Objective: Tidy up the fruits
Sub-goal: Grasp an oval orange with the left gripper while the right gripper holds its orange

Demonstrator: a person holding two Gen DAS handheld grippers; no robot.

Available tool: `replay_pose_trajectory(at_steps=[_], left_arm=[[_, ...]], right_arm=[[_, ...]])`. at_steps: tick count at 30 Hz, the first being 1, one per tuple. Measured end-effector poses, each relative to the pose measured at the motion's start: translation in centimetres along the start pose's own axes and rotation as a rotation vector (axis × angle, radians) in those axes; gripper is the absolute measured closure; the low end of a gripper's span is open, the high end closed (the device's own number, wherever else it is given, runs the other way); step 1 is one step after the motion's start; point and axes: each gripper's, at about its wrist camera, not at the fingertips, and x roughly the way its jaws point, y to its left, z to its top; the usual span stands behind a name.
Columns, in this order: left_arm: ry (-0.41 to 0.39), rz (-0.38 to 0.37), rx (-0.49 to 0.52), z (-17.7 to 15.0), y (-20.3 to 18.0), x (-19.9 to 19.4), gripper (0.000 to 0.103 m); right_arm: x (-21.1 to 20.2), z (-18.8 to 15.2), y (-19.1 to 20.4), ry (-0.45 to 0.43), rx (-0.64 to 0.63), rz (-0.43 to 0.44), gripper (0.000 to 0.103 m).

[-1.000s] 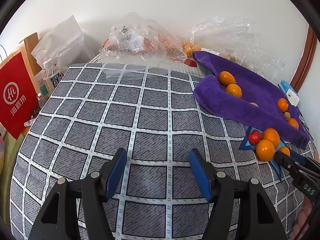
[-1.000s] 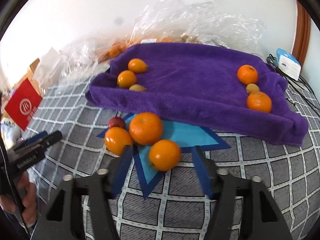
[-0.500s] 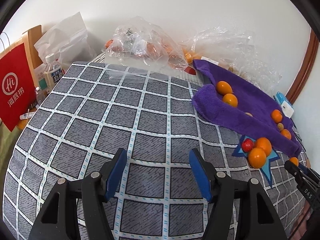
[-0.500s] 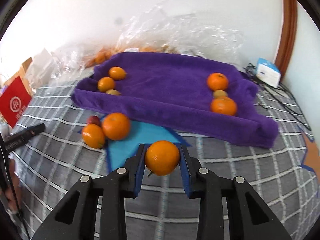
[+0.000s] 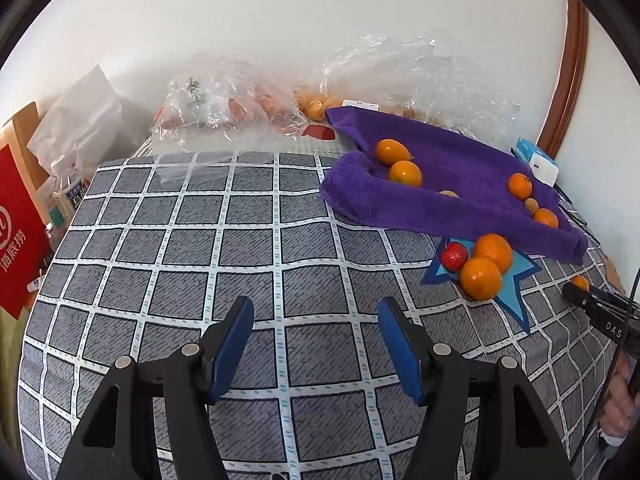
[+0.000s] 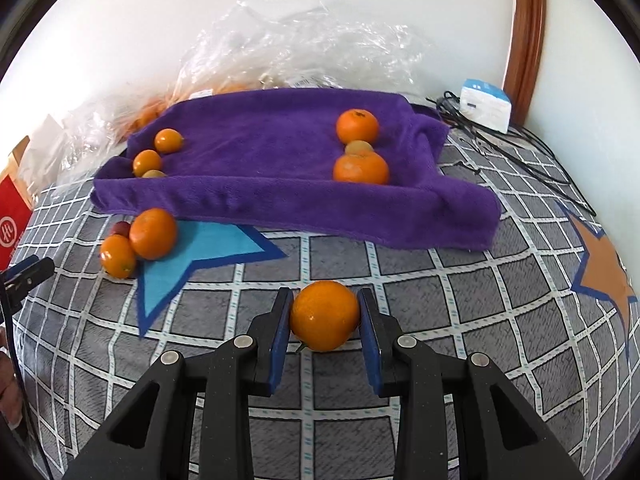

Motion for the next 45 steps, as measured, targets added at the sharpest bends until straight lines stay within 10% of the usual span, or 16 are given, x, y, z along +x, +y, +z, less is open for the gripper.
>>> replay_pose_trajectory(at_steps=[20,30,34,45], left_arm=[[0.087,-0.189,-0.048,0.5,-7.0,0.8,0.041],[0.109,-0.109,0.01,1.2,-11.4,3.3,0.041],[0.098,-0.093,-0.019,1.3,-11.4,3.8,0.068],[0.072,-0.133,-0.054,1.3,-9.1,0.2,0.068]], right_arm=[[-0.9,-0.8,-1.5,0.006,-0.022,-0.021,0.071],[-1.6,-1.4,-4.0,-0.009,-0.004,-0.014,0.071],[-1.4,-1.5,-4.5,-0.008,-0.003,-0.025,0.071],[-2.9,-1.1,-4.4,-0.026,0.025,-0.022,0.071]])
